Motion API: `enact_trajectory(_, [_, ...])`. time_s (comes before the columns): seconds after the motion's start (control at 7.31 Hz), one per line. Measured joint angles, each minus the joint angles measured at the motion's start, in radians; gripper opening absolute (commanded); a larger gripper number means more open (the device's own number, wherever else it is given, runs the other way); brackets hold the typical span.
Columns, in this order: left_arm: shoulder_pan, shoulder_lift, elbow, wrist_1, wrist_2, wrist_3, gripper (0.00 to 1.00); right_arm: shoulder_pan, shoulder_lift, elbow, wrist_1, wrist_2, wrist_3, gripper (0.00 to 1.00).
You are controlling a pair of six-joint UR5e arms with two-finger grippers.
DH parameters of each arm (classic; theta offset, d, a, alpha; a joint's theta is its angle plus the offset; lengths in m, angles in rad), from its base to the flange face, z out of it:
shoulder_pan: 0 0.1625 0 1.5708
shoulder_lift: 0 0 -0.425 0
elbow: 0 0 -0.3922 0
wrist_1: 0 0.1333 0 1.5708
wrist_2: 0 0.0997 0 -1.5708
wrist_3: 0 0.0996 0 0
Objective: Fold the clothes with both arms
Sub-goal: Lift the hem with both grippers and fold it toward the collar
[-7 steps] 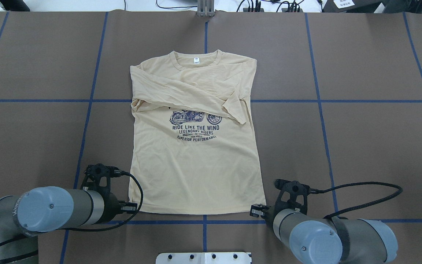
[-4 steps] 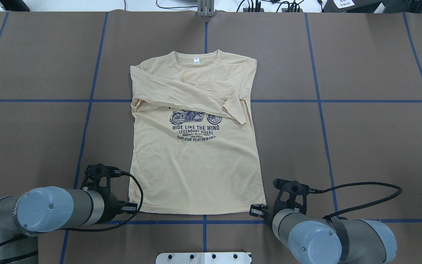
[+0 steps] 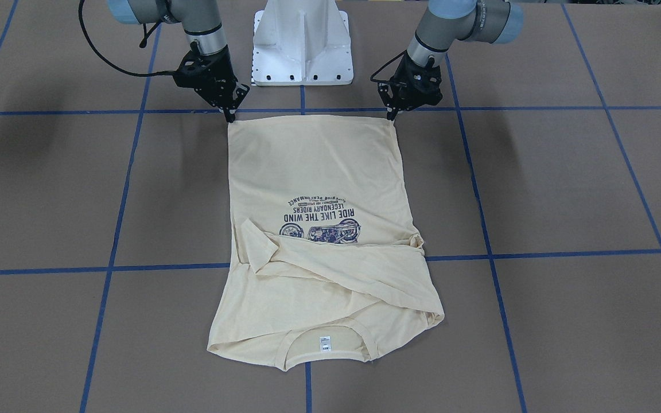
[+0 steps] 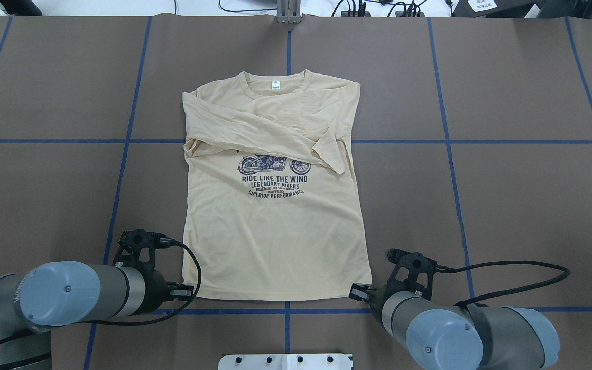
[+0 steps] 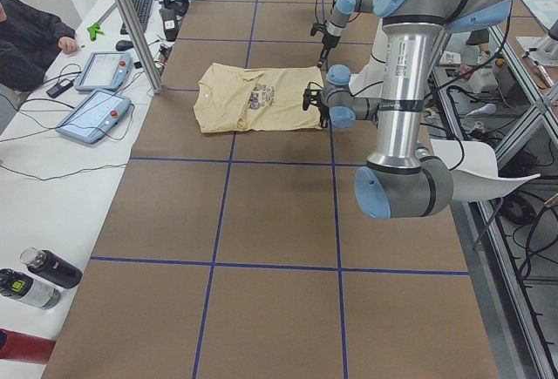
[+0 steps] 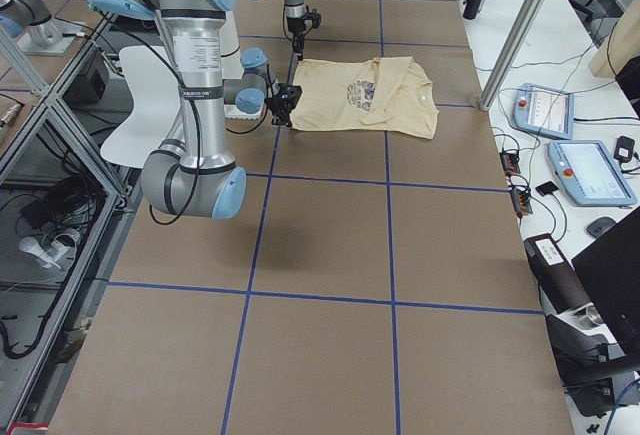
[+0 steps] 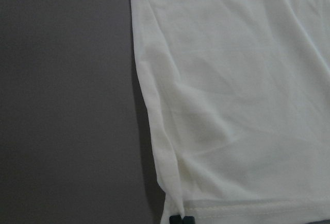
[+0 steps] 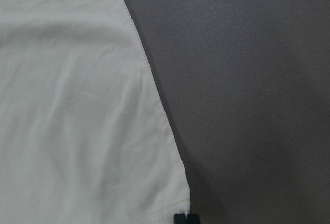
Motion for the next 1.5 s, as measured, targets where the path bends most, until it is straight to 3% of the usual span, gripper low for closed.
enact_trajectory(0.27, [-0.010,0.027,-0.116,0.002,-0.099,0.001,0.00,0.016,-0.022,0.149,-0.033,0.015,0.006,0.00])
enact_trajectory(0.55, [-0.014,0.083,-0.320,0.048,-0.224,-0.006,0.00,0.034,-0.034,0.383,-0.216,0.114,0.008,0.00])
enact_trajectory(0.82, [-0.032,0.077,-0.530,0.234,-0.341,-0.009,0.00,0.080,-0.017,0.570,-0.391,0.242,0.008,0.00])
enact_trajectory(0.96, [-0.063,0.047,-0.542,0.297,-0.365,-0.006,0.00,0.107,0.006,0.572,-0.420,0.281,0.006,0.00])
enact_trajectory(1.09, [-0.102,0.011,-0.494,0.325,-0.367,-0.002,0.00,0.135,0.056,0.513,-0.429,0.293,0.001,0.00])
enact_trajectory(1.5, [-0.218,-0.156,-0.213,0.340,-0.249,0.010,0.00,0.258,0.242,0.222,-0.383,0.271,-0.062,0.00])
